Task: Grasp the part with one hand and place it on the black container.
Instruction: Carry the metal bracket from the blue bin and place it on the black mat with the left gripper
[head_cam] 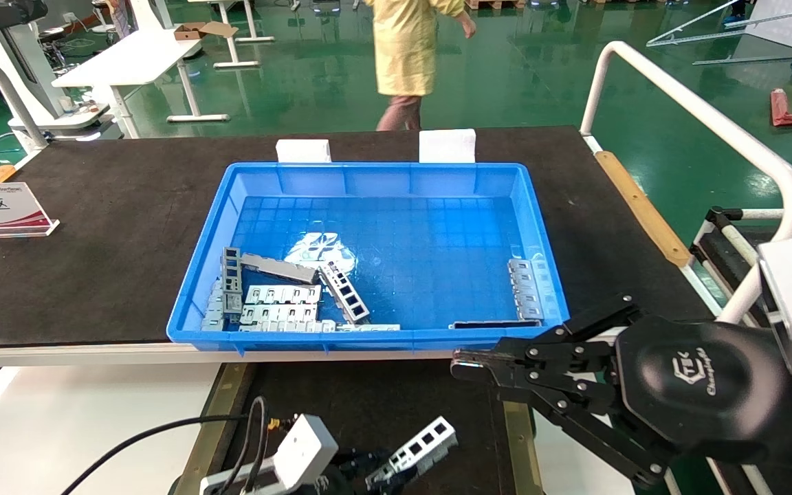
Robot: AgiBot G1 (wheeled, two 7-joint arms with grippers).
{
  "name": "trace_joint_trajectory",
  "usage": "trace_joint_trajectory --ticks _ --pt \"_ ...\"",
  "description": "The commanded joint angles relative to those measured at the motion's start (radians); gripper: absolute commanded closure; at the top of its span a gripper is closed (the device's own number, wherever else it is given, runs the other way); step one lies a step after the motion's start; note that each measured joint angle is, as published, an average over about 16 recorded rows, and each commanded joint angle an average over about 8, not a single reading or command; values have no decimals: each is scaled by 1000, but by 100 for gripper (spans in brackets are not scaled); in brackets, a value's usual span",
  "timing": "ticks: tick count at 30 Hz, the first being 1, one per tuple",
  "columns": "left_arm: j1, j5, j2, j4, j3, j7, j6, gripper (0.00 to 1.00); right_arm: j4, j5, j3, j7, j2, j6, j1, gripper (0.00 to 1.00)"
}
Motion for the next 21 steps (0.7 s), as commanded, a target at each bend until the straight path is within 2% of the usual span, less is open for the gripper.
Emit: trace_joint_trajectory --ticks 1,9,21 --pt "10 -7 10 2 -2 -8 -33 100 0 0 0 0 0 0 0 100" --pt "41 -16 67 36 20 -53 -169 100 0 0 -1 0 0 0 0 100" --pt "46 -61 204 128 42 -132 -394 100 0 1 -1 -1 1 1 0 100"
